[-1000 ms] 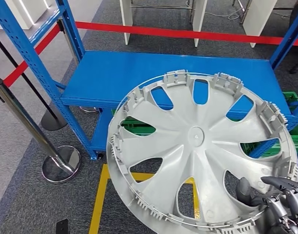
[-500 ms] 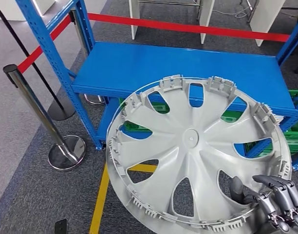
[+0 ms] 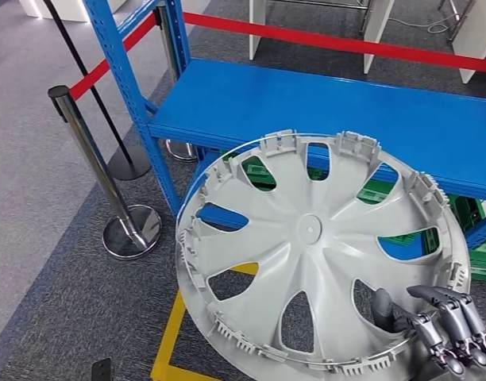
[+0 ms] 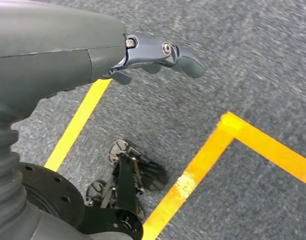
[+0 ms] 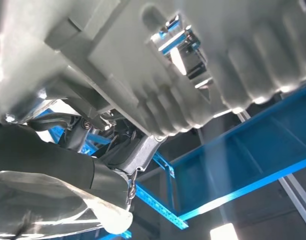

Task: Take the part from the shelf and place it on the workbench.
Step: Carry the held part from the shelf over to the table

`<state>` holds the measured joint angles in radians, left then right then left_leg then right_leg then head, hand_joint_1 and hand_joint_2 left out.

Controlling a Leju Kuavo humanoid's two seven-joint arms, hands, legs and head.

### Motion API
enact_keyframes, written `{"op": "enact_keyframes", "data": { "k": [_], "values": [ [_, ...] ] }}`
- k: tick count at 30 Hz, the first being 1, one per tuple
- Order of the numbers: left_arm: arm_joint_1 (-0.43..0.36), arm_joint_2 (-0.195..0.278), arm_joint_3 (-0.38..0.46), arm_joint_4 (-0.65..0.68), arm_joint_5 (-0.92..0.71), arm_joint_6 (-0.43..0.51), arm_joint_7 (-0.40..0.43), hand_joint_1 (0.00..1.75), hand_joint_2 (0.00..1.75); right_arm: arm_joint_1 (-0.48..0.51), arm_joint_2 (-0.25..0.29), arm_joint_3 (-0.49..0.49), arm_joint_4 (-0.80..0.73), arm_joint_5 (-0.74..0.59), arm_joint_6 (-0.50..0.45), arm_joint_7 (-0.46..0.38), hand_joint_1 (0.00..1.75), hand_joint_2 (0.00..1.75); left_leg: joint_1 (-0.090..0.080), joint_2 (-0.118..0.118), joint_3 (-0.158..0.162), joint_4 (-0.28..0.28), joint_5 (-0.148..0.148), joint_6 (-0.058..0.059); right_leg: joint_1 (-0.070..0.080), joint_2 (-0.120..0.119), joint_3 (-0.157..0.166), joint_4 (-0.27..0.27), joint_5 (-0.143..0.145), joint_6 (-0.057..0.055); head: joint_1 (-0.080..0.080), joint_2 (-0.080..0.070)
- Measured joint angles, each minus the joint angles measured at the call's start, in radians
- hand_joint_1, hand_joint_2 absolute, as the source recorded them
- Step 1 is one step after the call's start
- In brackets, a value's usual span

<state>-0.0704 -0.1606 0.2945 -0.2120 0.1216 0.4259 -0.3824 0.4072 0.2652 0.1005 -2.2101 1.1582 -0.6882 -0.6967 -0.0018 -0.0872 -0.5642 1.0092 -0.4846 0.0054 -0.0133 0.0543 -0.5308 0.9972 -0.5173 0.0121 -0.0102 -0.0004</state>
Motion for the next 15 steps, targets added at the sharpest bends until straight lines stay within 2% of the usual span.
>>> {"op": "enact_keyframes", "data": {
  "k": [2,3,5,6,7,8,9,11,12,13,14,15],
  "values": [
    [0.001,0.0,0.0,0.0,-0.001,0.002,0.001,0.0,1.75,0.001,0.0,0.0,0.0,0.001,0.0,0.0,1.75,1.75,-0.001,0.035,-0.026,0.053,-0.036,-0.013,-0.004,-0.027,0.002,-0.006,0.004,-0.01,-0.007,0.0],
    [0.0,0.0,0.0,0.0,-0.001,0.003,0.002,0.0,1.75,0.002,0.0,0.0,0.0,0.002,0.0,0.0,1.75,1.75,0.0,0.057,-0.051,0.109,-0.067,-0.019,-0.004,-0.042,0.002,-0.006,0.004,-0.013,-0.011,0.0],
    [0.0,0.0,0.0,0.0,-0.002,0.003,0.002,0.0,1.75,0.004,0.0,0.0,0.0,0.002,0.0,0.0,1.75,1.75,0.006,0.072,-0.11,0.24,-0.121,-0.029,-0.004,-0.071,0.002,-0.005,0.002,-0.016,-0.014,0.0],
    [0.001,0.0,0.0,0.0,-0.002,0.003,0.002,0.0,1.75,0.005,0.0,0.0,0.0,0.004,0.0,0.0,1.75,1.75,0.008,0.074,-0.125,0.276,-0.126,-0.032,-0.004,-0.085,0.002,-0.005,0.002,-0.016,-0.014,0.0],
    [0.002,0.0,0.0,0.0,-0.002,0.003,0.002,0.0,1.75,0.006,0.0,0.0,0.001,0.005,0.0,0.0,1.75,1.75,0.01,0.076,-0.122,0.271,-0.111,-0.034,-0.004,-0.097,0.002,-0.004,0.001,-0.016,-0.014,0.0],
    [0.003,0.001,0.0,0.001,-0.002,0.003,0.002,0.0,1.75,0.007,0.0,0.0,0.001,0.007,0.0,0.0,1.75,1.75,0.011,0.081,-0.099,0.226,-0.079,-0.034,-0.004,-0.109,0.004,-0.004,-0.001,-0.015,-0.014,0.0],
    [0.004,0.001,0.0,0.001,-0.003,0.003,0.002,0.0,1.75,0.007,0.0,0.0,0.001,0.008,0.0,0.0,1.75,1.75,0.01,0.095,-0.063,0.155,-0.041,-0.031,-0.003,-0.119,0.006,-0.004,-0.002,-0.014,-0.014,0.0],
    [0.002,0.001,0.0,0.001,-0.004,0.004,0.002,0.0,1.75,0.008,0.0,0.0,0.0,0.01,0.0,0.0,1.75,1.75,0.001,0.138,-0.005,0.033,0.002,-0.02,0.001,-0.136,0.008,-0.002,-0.006,-0.008,-0.014,0.0],
    [0.001,0.001,0.0,0.001,-0.005,0.004,0.002,0.0,1.75,0.009,0.0,0.0,0.0,0.01,0.0,0.0,1.75,1.75,-0.003,0.153,0.006,0.004,0.006,-0.014,0.004,-0.145,0.008,-0.002,-0.007,-0.004,-0.014,0.0],
    [0.0,0.002,0.0,0.001,-0.005,0.004,0.002,0.0,1.75,0.01,0.0,0.0,0.0,0.011,0.0,0.0,1.75,1.75,-0.007,0.156,0.006,-0.002,0.003,-0.008,0.007,-0.154,0.008,-0.001,-0.007,0.0,-0.013,0.0],
    [0.001,0.002,0.0,0.001,-0.005,0.004,0.002,0.0,1.75,0.01,0.0,0.0,0.0,0.011,0.0,0.0,1.75,1.75,-0.007,0.146,0.002,-0.004,0.005,-0.002,0.007,-0.164,0.009,-0.002,-0.007,0.004,-0.013,0.0],
    [0.002,0.002,0.0,0.001,-0.005,0.005,0.002,0.0,1.75,0.011,0.0,0.0,0.0,0.012,0.0,0.0,1.75,1.75,-0.005,0.136,0.001,-0.007,0.008,0.004,0.006,-0.164,0.008,0.0,-0.012,0.01,-0.013,0.0]
  ]
}}
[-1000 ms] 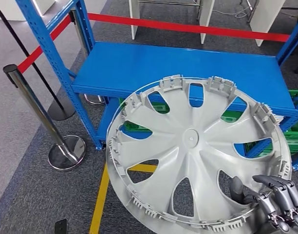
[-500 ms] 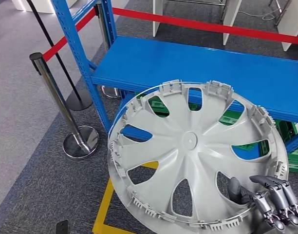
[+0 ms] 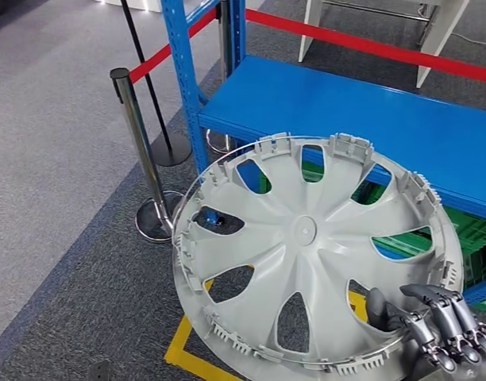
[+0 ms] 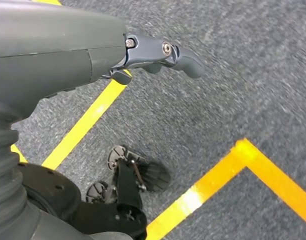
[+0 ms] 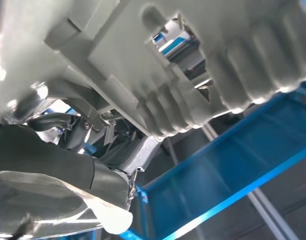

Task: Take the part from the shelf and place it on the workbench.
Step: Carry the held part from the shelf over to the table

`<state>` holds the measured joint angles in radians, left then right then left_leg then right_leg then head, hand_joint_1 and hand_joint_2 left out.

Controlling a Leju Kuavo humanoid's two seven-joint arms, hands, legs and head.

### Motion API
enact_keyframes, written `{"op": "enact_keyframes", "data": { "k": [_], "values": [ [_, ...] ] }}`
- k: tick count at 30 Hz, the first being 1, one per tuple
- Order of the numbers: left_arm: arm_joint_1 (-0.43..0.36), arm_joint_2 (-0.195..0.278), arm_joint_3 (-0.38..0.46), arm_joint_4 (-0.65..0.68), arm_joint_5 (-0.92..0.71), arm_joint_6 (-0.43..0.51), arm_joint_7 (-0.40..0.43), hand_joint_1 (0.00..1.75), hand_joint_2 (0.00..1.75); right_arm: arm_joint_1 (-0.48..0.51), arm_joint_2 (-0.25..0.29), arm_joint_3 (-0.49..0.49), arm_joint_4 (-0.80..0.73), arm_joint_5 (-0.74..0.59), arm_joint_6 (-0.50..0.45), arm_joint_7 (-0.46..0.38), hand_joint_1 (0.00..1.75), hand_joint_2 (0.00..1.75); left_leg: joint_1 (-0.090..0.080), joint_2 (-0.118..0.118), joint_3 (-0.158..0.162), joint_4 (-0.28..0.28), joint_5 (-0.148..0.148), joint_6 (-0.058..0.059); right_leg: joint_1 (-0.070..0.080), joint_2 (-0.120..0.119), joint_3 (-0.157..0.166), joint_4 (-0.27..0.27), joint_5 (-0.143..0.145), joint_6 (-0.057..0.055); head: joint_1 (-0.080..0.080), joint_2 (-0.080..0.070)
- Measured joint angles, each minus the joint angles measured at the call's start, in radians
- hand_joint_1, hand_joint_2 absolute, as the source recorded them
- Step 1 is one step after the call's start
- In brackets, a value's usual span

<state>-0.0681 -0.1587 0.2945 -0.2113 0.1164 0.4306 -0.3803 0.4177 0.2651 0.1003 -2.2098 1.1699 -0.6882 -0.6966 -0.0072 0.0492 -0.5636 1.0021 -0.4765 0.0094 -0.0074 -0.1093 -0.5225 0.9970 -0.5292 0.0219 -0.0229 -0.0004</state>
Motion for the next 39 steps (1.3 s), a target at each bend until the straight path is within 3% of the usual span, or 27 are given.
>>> {"op": "enact_keyframes", "data": {
  "k": [2,4,6,7,8,10,11,13,15,17,19,21,22,23,24,26,28,30,31,33,34,36,37,38,39],
  "values": [
    [0.0,0.0,0.0,0.0,0.0,0.001,0.0,0.0,1.75,0.0,0.0,0.0,0.0,0.0,0.0,0.0,1.75,1.75,0.005,-0.021,-0.001,-0.007,0.008,0.014,-0.003,0.041,-0.018,0.041,-0.035,0.009,0.003,0.0],
    [-0.001,-0.002,0.0,0.0,-0.003,0.002,0.0,0.0,1.75,0.001,0.0,0.0,0.0,0.001,0.0,0.0,1.75,1.75,0.007,-0.042,-0.005,-0.009,0.013,0.022,-0.005,0.093,-0.072,0.159,-0.099,0.012,0.007,0.0],
    [-0.001,-0.003,0.0,0.0,-0.005,0.003,0.0,0.0,1.75,0.002,0.0,-0.001,0.0,0.001,0.0,0.0,1.75,1.75,0.006,-0.065,-0.009,-0.009,0.016,0.025,-0.004,0.107,-0.126,0.273,-0.139,0.013,0.007,0.0],
    [0.0,-0.003,0.0,0.0,-0.006,0.003,0.0,0.0,1.75,0.003,-0.001,-0.001,0.0,0.001,0.0,0.0,1.75,1.75,0.006,-0.077,-0.009,-0.008,0.017,0.025,-0.004,0.108,-0.132,0.284,-0.132,0.012,0.007,0.0],
    [0.0,-0.003,0.0,0.0,-0.006,0.003,0.0,0.0,1.75,0.003,-0.001,-0.001,0.0,0.001,0.0,0.0,1.75,1.75,0.006,-0.091,-0.009,-0.007,0.018,0.024,-0.005,0.11,-0.118,0.254,-0.104,0.011,0.007,0.0],
    [0.0,-0.003,0.0,0.0,-0.006,0.003,0.001,0.0,1.75,0.003,-0.001,-0.001,0.0,0.002,0.0,0.0,1.75,1.75,0.006,-0.117,-0.011,-0.001,0.018,0.019,-0.009,0.139,-0.055,0.123,-0.035,0.009,0.007,0.0],
    [-0.001,-0.004,0.0,0.0,-0.006,0.003,0.002,0.0,1.75,0.003,-0.001,-0.001,0.0,0.002,0.0,0.0,1.75,1.75,0.006,-0.129,-0.015,0.005,0.018,0.015,-0.012,0.16,-0.026,0.063,-0.016,0.008,0.007,0.0],
    [-0.002,-0.003,0.0,0.0,-0.007,0.003,0.003,0.0,1.75,0.003,-0.002,-0.001,0.001,0.003,0.0,0.0,1.75,1.75,0.005,-0.149,-0.028,0.013,0.021,0.003,-0.014,0.184,-0.002,0.017,-0.012,0.006,0.006,0.0],
    [0.001,-0.001,0.0,0.001,-0.007,0.003,0.003,0.0,1.75,0.004,-0.002,-0.001,0.001,0.004,0.0,0.0,1.75,1.75,0.007,-0.166,-0.038,0.016,0.026,-0.009,-0.014,0.166,0.0,0.016,-0.009,-0.002,0.006,0.0],
    [0.005,0.001,0.0,0.001,-0.007,0.004,0.004,0.0,1.75,0.004,-0.002,-0.001,0.002,0.005,0.0,0.0,1.75,1.75,0.005,-0.138,-0.054,0.048,0.004,-0.02,-0.017,0.14,0.0,0.014,-0.005,-0.014,-0.001,0.0],
    [0.003,0.0,0.001,0.001,-0.007,0.004,0.005,0.0,1.75,0.004,-0.002,-0.001,0.002,0.004,0.0,0.0,1.75,1.75,0.005,-0.085,-0.1,0.154,-0.056,-0.03,-0.016,0.112,0.0,0.012,-0.005,-0.022,-0.011,0.0],
    [0.001,0.0,0.001,0.001,-0.008,0.004,0.008,0.0,1.75,0.004,-0.002,-0.001,0.002,0.004,0.0,0.0,1.75,1.75,0.008,-0.063,-0.151,0.278,-0.108,-0.035,-0.012,0.082,0.0,0.013,-0.007,-0.026,-0.012,0.0],
    [0.002,0.0,0.001,0.001,-0.008,0.004,0.01,0.0,1.75,0.004,-0.002,-0.001,0.002,0.004,0.0,0.0,1.75,1.75,0.009,-0.06,-0.158,0.301,-0.11,-0.035,-0.011,0.068,0.0,0.013,-0.007,-0.027,-0.012,0.0],
    [0.003,0.0,0.001,0.001,-0.008,0.004,0.012,0.0,1.75,0.004,-0.002,-0.001,0.002,0.005,0.0,0.0,1.75,1.75,0.009,-0.057,-0.147,0.285,-0.093,-0.034,-0.01,0.055,0.001,0.013,-0.008,-0.027,-0.013,0.0],
    [0.003,0.0,0.001,0.001,-0.008,0.004,0.014,0.0,1.75,0.004,-0.002,-0.001,0.002,0.005,0.0,0.0,1.75,1.75,0.008,-0.052,-0.117,0.231,-0.062,-0.029,-0.008,0.043,0.003,0.013,-0.009,-0.027,-0.013,0.0],
    [0.003,0.002,0.001,0.001,-0.009,0.005,0.015,0.0,1.75,0.004,-0.002,-0.001,0.003,0.004,0.0,0.0,1.75,1.75,0.0,-0.015,-0.044,0.09,-0.01,-0.015,-0.003,0.023,0.006,0.013,-0.013,-0.024,-0.013,0.0],
    [0.0,0.003,0.001,0.001,-0.009,0.006,0.015,0.0,1.75,0.004,-0.002,0.0,0.003,0.004,0.0,0.0,1.75,1.75,-0.01,0.012,-0.012,0.022,0.0,-0.002,0.002,0.004,0.007,0.013,-0.016,-0.017,-0.012,0.0],
    [0.001,0.003,0.001,0.001,-0.009,0.007,0.015,0.0,1.75,0.003,-0.002,0.0,0.003,0.004,0.0,0.0,1.75,1.75,-0.011,-0.002,-0.012,0.014,0.0,0.006,0.005,-0.014,0.009,0.01,-0.018,-0.008,-0.011,0.0],
    [0.004,0.004,0.001,0.001,-0.009,0.007,0.015,0.0,1.75,0.002,-0.002,0.0,0.003,0.004,0.0,0.0,1.75,1.75,-0.009,-0.012,-0.01,0.008,0.004,0.01,0.004,-0.006,0.009,0.012,-0.024,-0.003,-0.011,0.0],
    [0.005,0.004,0.001,0.001,-0.01,0.008,0.015,0.0,1.75,0.002,-0.002,0.0,0.003,0.003,0.0,0.0,1.75,1.75,-0.002,-0.032,-0.006,-0.005,0.012,0.021,0.002,0.044,-0.014,0.061,-0.058,0.006,-0.007,0.0],
    [0.004,0.004,0.001,0.001,-0.011,0.009,0.015,0.0,1.75,0.003,-0.002,0.0,0.004,0.002,0.0,0.0,1.75,1.75,0.0,-0.042,-0.007,-0.008,0.014,0.024,0.0,0.077,-0.042,0.117,-0.088,0.009,-0.004,0.0],
    [0.001,0.002,0.001,0.001,-0.013,0.009,0.015,0.0,1.75,0.004,-0.002,-0.001,0.004,0.001,0.0,0.0,1.75,1.75,0.0,-0.065,-0.009,-0.007,0.016,0.027,-0.002,0.106,-0.107,0.248,-0.138,0.011,-0.001,0.0],
    [0.001,0.002,0.001,0.001,-0.014,0.009,0.015,0.0,1.75,0.004,-0.003,-0.001,0.005,0.001,0.0,0.0,1.75,1.75,0.0,-0.078,-0.009,-0.007,0.016,0.027,-0.002,0.108,-0.128,0.282,-0.141,0.013,-0.001,0.0],
    [0.001,0.002,0.001,0.001,-0.015,0.009,0.015,0.0,1.75,0.004,-0.003,-0.001,0.005,0.001,0.0,0.0,1.75,1.75,0.0,-0.091,-0.008,-0.006,0.016,0.027,-0.003,0.109,-0.131,0.282,-0.125,0.013,-0.001,0.0],
    [0.002,0.001,0.001,0.001,-0.015,0.009,0.015,0.0,1.75,0.004,-0.003,-0.001,0.005,0.001,0.0,0.0,1.75,1.75,0.0,-0.105,-0.008,-0.003,0.015,0.026,-0.005,0.113,-0.114,0.237,-0.089,0.014,0.0,0.0]
  ]
}}
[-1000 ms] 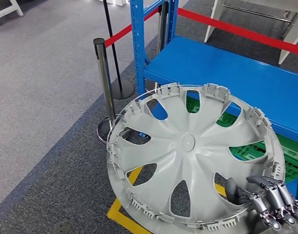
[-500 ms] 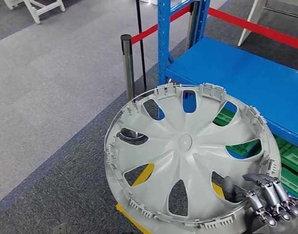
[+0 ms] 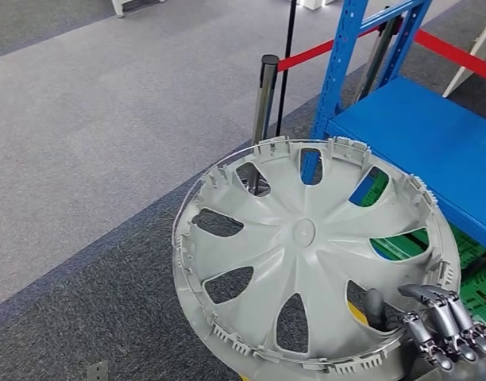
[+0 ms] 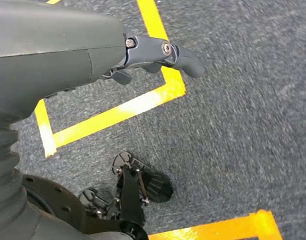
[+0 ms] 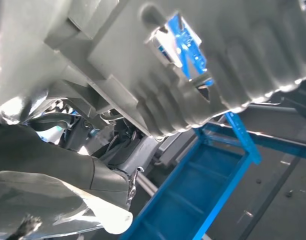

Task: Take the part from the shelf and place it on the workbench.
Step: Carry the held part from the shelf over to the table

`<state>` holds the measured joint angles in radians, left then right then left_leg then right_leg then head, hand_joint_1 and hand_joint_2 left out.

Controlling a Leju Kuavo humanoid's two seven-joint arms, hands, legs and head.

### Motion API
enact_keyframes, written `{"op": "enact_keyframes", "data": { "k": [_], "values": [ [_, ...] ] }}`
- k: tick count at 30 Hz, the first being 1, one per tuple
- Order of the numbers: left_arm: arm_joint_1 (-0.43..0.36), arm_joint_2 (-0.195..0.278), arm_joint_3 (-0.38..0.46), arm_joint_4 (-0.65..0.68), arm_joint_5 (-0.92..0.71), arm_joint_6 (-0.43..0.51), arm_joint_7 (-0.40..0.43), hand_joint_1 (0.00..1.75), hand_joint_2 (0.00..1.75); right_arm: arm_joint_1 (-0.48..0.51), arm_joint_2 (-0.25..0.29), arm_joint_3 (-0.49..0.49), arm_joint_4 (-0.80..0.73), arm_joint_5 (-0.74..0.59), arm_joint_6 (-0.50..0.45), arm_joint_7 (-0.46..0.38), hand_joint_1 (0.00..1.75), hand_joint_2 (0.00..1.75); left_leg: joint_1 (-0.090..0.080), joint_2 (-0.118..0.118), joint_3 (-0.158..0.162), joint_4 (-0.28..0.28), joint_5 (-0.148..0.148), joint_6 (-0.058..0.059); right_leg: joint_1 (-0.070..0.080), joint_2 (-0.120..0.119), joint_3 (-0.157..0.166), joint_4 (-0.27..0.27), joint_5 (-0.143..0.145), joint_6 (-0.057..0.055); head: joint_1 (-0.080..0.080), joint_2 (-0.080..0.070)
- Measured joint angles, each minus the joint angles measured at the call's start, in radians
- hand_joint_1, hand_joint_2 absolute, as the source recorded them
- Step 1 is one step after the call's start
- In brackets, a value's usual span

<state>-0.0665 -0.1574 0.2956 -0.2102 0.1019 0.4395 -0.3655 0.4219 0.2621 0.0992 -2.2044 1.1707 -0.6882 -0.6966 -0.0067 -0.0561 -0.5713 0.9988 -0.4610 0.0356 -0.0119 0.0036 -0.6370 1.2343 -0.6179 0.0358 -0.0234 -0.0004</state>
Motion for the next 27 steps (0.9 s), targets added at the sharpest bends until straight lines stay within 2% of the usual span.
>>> {"op": "enact_keyframes", "data": {
  "k": [1,3,4,5,7,8,9,11,12,13,14,15,16,18,19,20,22,23,24,26,27],
  "values": [
    [0.0,0.0,0.0,0.0,0.0,0.0,0.0,0.0,1.75,0.0,0.0,0.0,0.0,0.0,0.0,0.0,1.75,1.75,0.001,-0.014,0.0,0.004,-0.001,-0.002,-0.003,0.014,0.028,-0.067,0.041,0.001,0.0,0.0],
    [-0.002,-0.001,0.0,0.0,0.0,0.0,0.0,0.0,1.75,0.0,0.0,0.0,0.001,0.0,0.0,0.0,1.75,1.75,0.001,-0.04,-0.009,0.017,-0.004,-0.01,-0.011,0.066,0.081,-0.181,0.085,0.001,0.0,0.0],
    [-0.003,-0.001,0.0,0.0,-0.001,0.0,0.0,0.0,1.75,0.0,-0.001,0.0,0.001,0.0,0.0,0.0,1.75,1.75,0.001,-0.051,-0.016,0.022,-0.003,-0.016,-0.013,0.085,0.092,-0.204,0.087,-0.001,-0.001,0.0],
    [-0.002,-0.001,0.0,0.0,-0.001,0.0,0.0,0.0,1.75,0.0,-0.001,0.0,0.001,0.0,0.0,0.0,1.75,1.75,0.003,-0.063,-0.023,0.024,-0.001,-0.023,-0.012,0.091,0.096,-0.208,0.083,-0.005,-0.001,0.0],
    [0.001,0.0,0.0,0.001,-0.002,0.0,0.002,0.0,1.75,0.0,-0.002,0.0,0.001,0.0,0.0,0.0,1.75,1.75,0.006,-0.078,-0.031,0.027,0.002,-0.033,-0.012,0.066,0.099,-0.212,0.087,-0.016,-0.001,0.0],
    [0.002,0.0,0.0,0.001,-0.003,0.001,0.002,0.0,1.75,0.0,-0.002,0.0,0.001,0.0,0.0,0.0,1.75,1.75,0.005,-0.065,-0.038,0.04,-0.006,-0.038,-0.013,0.052,0.101,-0.215,0.089,-0.022,-0.004,0.0],
    [0.002,0.0,0.0,0.001,-0.004,0.001,0.003,0.0,1.75,0.0,-0.002,0.0,0.001,0.0,0.0,0.0,1.75,1.75,0.004,-0.041,-0.053,0.071,-0.025,-0.043,-0.014,0.036,0.103,-0.217,0.09,-0.028,-0.007,0.0],
    [0.0,0.0,0.0,0.002,-0.006,0.001,0.004,0.0,1.75,0.0,-0.002,0.001,0.001,0.0,0.0,0.0,1.75,1.75,0.006,0.019,-0.109,0.189,-0.084,-0.054,-0.013,0.003,0.106,-0.218,0.088,-0.036,-0.012,0.0],
    [-0.002,-0.001,0.0,0.002,-0.008,0.001,0.004,0.0,1.75,0.0,-0.002,0.001,0.001,-0.001,0.0,0.0,1.75,1.75,0.008,0.035,-0.14,0.254,-0.11,-0.058,-0.012,-0.014,0.107,-0.218,0.086,-0.038,-0.013,0.0],
    [-0.002,-0.001,0.0,0.002,-0.01,0.001,0.005,0.0,1.75,0.0,-0.002,0.001,0.002,-0.001,0.0,0.0,1.75,1.75,0.011,0.042,-0.16,0.297,-0.121,-0.06,-0.011,-0.029,0.108,-0.218,0.084,-0.039,-0.013,0.0],
    [-0.001,-0.001,0.0,0.002,-0.011,0.001,0.005,0.0,1.75,0.0,-0.002,0.001,0.002,0.0,0.0,0.0,1.75,1.75,0.012,0.046,-0.163,0.305,-0.114,-0.061,-0.011,-0.044,0.109,-0.218,0.082,-0.039,-0.013,0.0],
    [0.0,-0.001,0.0,0.002,-0.012,0.001,0.006,0.0,1.75,0.0,-0.002,0.001,0.002,0.0,0.0,0.0,1.75,1.75,0.013,0.05,-0.146,0.274,-0.09,-0.06,-0.011,-0.056,0.111,-0.218,0.08,-0.038,-0.013,0.0],
    [0.0,0.0,0.0,0.002,-0.012,0.001,0.006,0.0,1.75,0.0,-0.002,0.001,0.002,0.0,0.0,0.0,1.75,1.75,0.013,0.059,-0.112,0.211,-0.054,-0.058,-0.011,-0.068,0.115,-0.218,0.078,-0.036,-0.013,0.0],
    [-0.001,0.0,0.0,0.002,-0.012,0.001,0.007,0.0,1.75,-0.001,-0.002,0.001,0.002,0.0,0.0,0.0,1.75,1.75,0.005,0.097,-0.045,0.082,-0.011,-0.049,-0.008,-0.088,0.122,-0.218,0.071,-0.028,-0.013,0.0],
    [-0.002,-0.001,0.0,0.002,-0.013,0.001,0.007,0.0,1.75,-0.001,-0.002,0.001,0.002,0.0,0.0,0.0,1.75,1.75,0.0,0.112,-0.027,0.045,-0.004,-0.044,-0.005,-0.097,0.124,-0.217,0.067,-0.022,-0.012,0.0],
    [-0.003,-0.001,0.0,0.002,-0.013,0.001,0.007,0.0,1.75,-0.001,-0.002,0.001,0.002,0.0,0.0,0.0,1.75,1.75,-0.004,0.117,-0.023,0.032,-0.008,-0.04,-0.003,-0.106,0.125,-0.218,0.065,-0.017,-0.011,0.0],
    [-0.001,-0.001,0.0,0.002,-0.013,0.001,0.008,0.0,1.75,-0.001,-0.002,0.001,0.002,0.0,0.0,0.0,1.75,1.75,-0.004,0.097,-0.025,0.026,-0.005,-0.031,-0.003,-0.122,0.128,-0.221,0.061,-0.008,-0.011,0.0],
    [0.0,-0.001,0.0,0.002,-0.013,0.001,0.008,0.0,1.75,-0.002,-0.002,0.001,0.002,0.0,0.0,0.0,1.75,1.75,-0.001,0.086,-0.023,0.022,-0.003,-0.025,-0.004,-0.112,0.128,-0.218,0.053,-0.003,-0.01,0.0],
    [0.001,-0.001,0.0,0.002,-0.013,0.002,0.008,0.0,1.75,-0.002,-0.002,0.001,0.002,0.0,0.0,0.0,1.75,1.75,0.001,0.077,-0.02,0.017,-0.001,-0.019,-0.005,-0.092,0.121,-0.2,0.038,0.0,-0.009,0.0],
    [0.0,-0.002,0.0,0.002,-0.013,0.002,0.009,0.0,1.75,-0.002,-0.002,0.001,0.002,0.0,0.0,0.0,1.75,1.75,0.004,0.056,-0.017,0.013,0.001,-0.009,-0.007,-0.033,0.072,-0.095,-0.017,0.002,-0.003,0.0],
    [0.0,-0.003,0.0,0.002,-0.013,0.002,0.009,0.0,1.75,-0.002,-0.002,0.001,0.002,0.0,0.0,0.0,1.75,1.75,0.003,0.045,-0.017,0.014,0.001,-0.007,-0.007,-0.016,0.035,-0.023,-0.045,0.002,-0.002,0.0]
  ]
}}
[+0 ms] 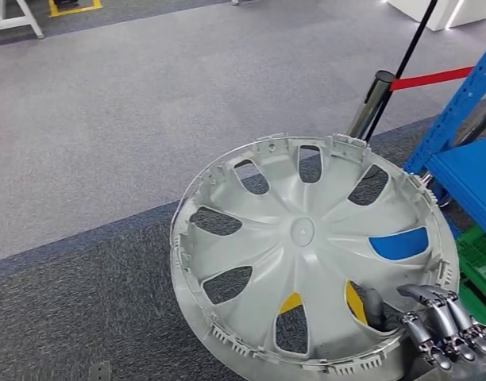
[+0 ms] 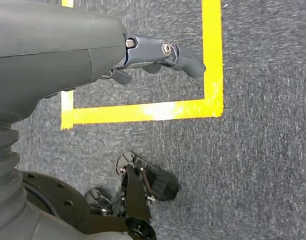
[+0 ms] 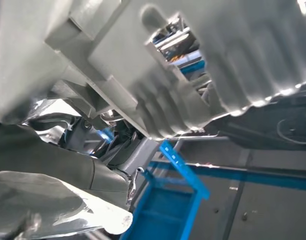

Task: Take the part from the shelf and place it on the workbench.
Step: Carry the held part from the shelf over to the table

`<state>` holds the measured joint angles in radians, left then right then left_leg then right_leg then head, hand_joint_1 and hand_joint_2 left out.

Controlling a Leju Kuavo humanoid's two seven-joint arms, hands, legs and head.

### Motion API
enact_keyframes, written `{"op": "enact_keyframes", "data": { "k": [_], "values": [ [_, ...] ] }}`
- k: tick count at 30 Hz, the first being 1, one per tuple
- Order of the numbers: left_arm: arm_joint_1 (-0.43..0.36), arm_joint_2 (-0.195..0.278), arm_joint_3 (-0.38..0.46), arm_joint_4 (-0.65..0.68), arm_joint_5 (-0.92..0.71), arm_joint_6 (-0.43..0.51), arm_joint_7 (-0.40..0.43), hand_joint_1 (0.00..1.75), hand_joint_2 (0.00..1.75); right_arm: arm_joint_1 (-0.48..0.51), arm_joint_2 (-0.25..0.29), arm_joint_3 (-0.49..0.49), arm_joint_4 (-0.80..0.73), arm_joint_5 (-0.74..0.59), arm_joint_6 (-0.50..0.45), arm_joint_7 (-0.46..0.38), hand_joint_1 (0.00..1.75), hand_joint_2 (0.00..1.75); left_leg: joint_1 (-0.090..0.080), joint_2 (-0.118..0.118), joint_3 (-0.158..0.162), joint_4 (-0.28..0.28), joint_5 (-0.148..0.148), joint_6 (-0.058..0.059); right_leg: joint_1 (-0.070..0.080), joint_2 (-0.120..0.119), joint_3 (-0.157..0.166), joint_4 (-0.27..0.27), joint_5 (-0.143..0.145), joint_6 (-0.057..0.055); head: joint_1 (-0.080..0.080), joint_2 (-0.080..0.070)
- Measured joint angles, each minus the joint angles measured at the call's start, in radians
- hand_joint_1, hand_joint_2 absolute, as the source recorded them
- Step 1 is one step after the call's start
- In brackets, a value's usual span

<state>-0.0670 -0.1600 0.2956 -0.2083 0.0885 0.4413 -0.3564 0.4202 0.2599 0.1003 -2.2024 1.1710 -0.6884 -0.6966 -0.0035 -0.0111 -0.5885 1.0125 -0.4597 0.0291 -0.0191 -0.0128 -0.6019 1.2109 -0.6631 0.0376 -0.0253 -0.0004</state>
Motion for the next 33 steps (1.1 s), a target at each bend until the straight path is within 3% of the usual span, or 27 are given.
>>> {"op": "enact_keyframes", "data": {
  "k": [1,2,3,4,6,8,10,11,13,15,17,18,19,20,22,24,25,26,28,30,31,32,33],
  "values": [
    [0.0,-0.001,0.0,0.0,0.0,0.0,0.001,0.0,1.75,0.001,0.0,0.0,0.0,0.001,0.0,0.0,1.75,1.75,-0.001,-0.013,0.0,0.0,0.0,0.001,0.0,0.008,-0.034,0.059,-0.015,0.0,0.001,0.0],
    [0.0,-0.001,0.0,0.0,-0.001,0.0,0.001,0.0,1.75,0.001,0.0,0.0,0.001,0.001,0.0,0.0,1.75,1.75,-0.002,-0.026,0.001,0.001,0.0,0.001,0.001,0.011,-0.054,0.085,-0.01,-0.001,0.001,0.0],
    [0.0,-0.001,0.0,0.0,-0.001,0.0,0.002,0.0,1.75,0.001,0.0,0.0,0.001,0.002,0.0,0.0,1.75,1.75,-0.002,-0.04,0.002,0.002,-0.001,0.001,0.001,0.013,-0.056,0.069,0.015,-0.002,0.001,0.0],
    [0.0,-0.001,0.0,0.0,-0.001,0.0,0.003,0.0,1.75,0.002,0.0,0.0,0.002,0.003,0.0,0.0,1.75,1.75,-0.002,-0.054,0.003,0.004,-0.001,0.0,0.0,0.019,-0.038,0.017,0.057,-0.003,0.001,0.0],
    [-0.001,-0.002,0.0,0.0,-0.002,0.0,0.004,0.0,1.75,0.001,0.0,0.0,0.002,0.003,0.0,0.0,1.75,1.75,-0.002,-0.081,0.0,0.011,-0.004,-0.005,-0.005,0.061,0.014,-0.115,0.121,-0.006,0.001,0.0],
    [-0.001,-0.002,0.0,0.0,-0.002,0.001,0.004,0.0,1.75,0.001,-0.001,0.0,0.003,0.004,0.0,0.0,1.75,1.75,0.0,-0.103,-0.008,0.017,-0.004,-0.016,-0.006,0.093,0.043,-0.174,0.135,-0.009,0.0,0.0],
    [0.001,-0.001,0.0,0.0,-0.003,0.002,0.004,0.0,1.75,0.001,-0.001,0.0,0.003,0.004,0.0,0.0,1.75,1.75,0.004,-0.123,-0.016,0.017,0.0,-0.028,-0.004,0.08,0.05,-0.179,0.137,-0.017,0.0,0.0],
    [0.003,-0.001,0.0,0.001,-0.003,0.002,0.005,0.0,1.75,0.001,-0.001,0.0,0.003,0.005,0.0,0.0,1.75,1.75,0.004,-0.118,-0.019,0.021,-0.002,-0.034,-0.004,0.069,0.052,-0.181,0.14,-0.023,0.0,0.0],
    [0.003,-0.001,0.0,0.001,-0.004,0.003,0.007,0.0,1.75,0.001,-0.001,0.001,0.003,0.005,0.0,0.0,1.75,1.75,0.003,-0.071,-0.044,0.075,-0.034,-0.043,-0.006,0.041,0.058,-0.188,0.142,-0.033,-0.006,0.0],
    [0.0,-0.001,0.0,0.001,-0.006,0.004,0.009,0.0,1.75,0.002,-0.001,0.001,0.003,0.004,0.0,0.0,1.75,1.75,0.004,-0.018,-0.101,0.197,-0.093,-0.052,-0.002,0.01,0.062,-0.188,0.138,-0.04,-0.01,0.0],
    [-0.001,-0.001,0.0,0.001,-0.007,0.004,0.009,0.0,1.75,0.002,-0.001,0.002,0.003,0.004,0.0,0.0,1.75,1.75,0.007,-0.002,-0.145,0.287,-0.12,-0.055,0.0,-0.02,0.063,-0.188,0.134,-0.042,-0.01,0.0],
    [0.0,-0.001,0.0,0.001,-0.007,0.004,0.009,0.0,1.75,0.002,-0.001,0.002,0.003,0.004,0.0,0.0,1.75,1.75,0.007,0.0,-0.143,0.283,-0.108,-0.055,0.001,-0.034,0.065,-0.188,0.132,-0.042,-0.01,0.0],
    [0.001,-0.001,0.0,0.001,-0.007,0.004,0.01,0.0,1.75,0.001,-0.001,0.002,0.003,0.004,0.0,0.0,1.75,1.75,0.007,0.006,-0.12,0.239,-0.079,-0.053,0.001,-0.046,0.068,-0.188,0.13,-0.041,-0.01,0.0],
    [0.002,-0.001,0.0,0.001,-0.007,0.004,0.01,0.0,1.75,0.001,-0.001,0.002,0.003,0.004,0.0,0.0,1.75,1.75,0.006,0.017,-0.085,0.173,-0.044,-0.048,0.001,-0.058,0.072,-0.188,0.127,-0.04,-0.01,0.0],
    [0.0,0.0,0.0,0.001,-0.008,0.004,0.01,0.0,1.75,0.001,-0.001,0.002,0.003,0.004,0.0,0.0,1.75,1.75,-0.006,0.062,-0.022,0.053,-0.005,-0.034,0.005,-0.077,0.078,-0.189,0.12,-0.033,-0.01,0.0],
    [-0.002,0.0,0.0,0.001,-0.009,0.004,0.01,0.0,1.75,0.001,-0.001,0.002,0.003,0.004,0.0,0.0,1.75,1.75,-0.017,0.079,-0.008,0.017,-0.006,-0.024,0.008,-0.095,0.082,-0.19,0.115,-0.023,-0.009,0.0],
    [-0.001,0.001,0.0,0.001,-0.009,0.005,0.01,0.0,1.75,0.001,-0.001,0.002,0.004,0.004,0.0,0.0,1.75,1.75,-0.017,0.067,-0.009,0.014,-0.004,-0.02,0.009,-0.105,0.086,-0.192,0.113,-0.018,-0.01,0.0],
    [0.001,0.001,0.0,0.001,-0.009,0.005,0.011,0.0,1.75,0.0,-0.001,0.002,0.004,0.004,0.0,0.0,1.75,1.75,-0.015,0.056,-0.007,0.008,-0.002,-0.016,0.008,-0.103,0.087,-0.191,0.109,-0.013,-0.009,0.0],
    [0.002,0.001,0.0,0.001,-0.009,0.006,0.012,0.0,1.75,0.0,-0.001,0.002,0.004,0.004,0.0,0.0,1.75,1.75,-0.008,0.034,-0.001,-0.004,0.005,-0.006,0.004,-0.058,0.069,-0.152,0.08,-0.005,-0.006,0.0],
    [-0.001,0.0,0.0,0.001,-0.01,0.006,0.013,0.0,1.75,0.001,-0.002,0.001,0.004,0.003,0.0,0.0,1.75,1.75,-0.005,0.011,0.001,-0.008,0.006,0.001,0.002,-0.003,0.007,-0.031,0.022,-0.002,0.0,0.0],
    [-0.002,-0.001,0.0,0.001,-0.011,0.005,0.014,0.0,1.75,0.001,-0.002,0.001,0.004,0.003,0.0,0.0,1.75,1.75,-0.005,-0.002,0.001,-0.008,0.006,0.002,0.003,0.007,-0.031,0.036,-0.001,0.0,0.002,0.0],
    [-0.003,-0.001,0.0,0.001,-0.011,0.005,0.015,0.0,1.75,0.002,-0.002,0.001,0.004,0.002,0.0,0.0,1.75,1.75,-0.005,-0.016,0.002,-0.007,0.006,0.002,0.003,0.01,-0.059,0.08,-0.008,0.002,0.003,0.0],
    [-0.003,-0.002,0.0,0.001,-0.011,0.005,0.016,0.0,1.75,0.002,-0.003,0.001,0.005,0.002,0.0,0.0,1.75,1.75,-0.004,-0.029,0.003,-0.006,0.005,0.002,0.002,0.012,-0.07,0.088,0.007,0.003,0.003,0.0]
  ]
}}
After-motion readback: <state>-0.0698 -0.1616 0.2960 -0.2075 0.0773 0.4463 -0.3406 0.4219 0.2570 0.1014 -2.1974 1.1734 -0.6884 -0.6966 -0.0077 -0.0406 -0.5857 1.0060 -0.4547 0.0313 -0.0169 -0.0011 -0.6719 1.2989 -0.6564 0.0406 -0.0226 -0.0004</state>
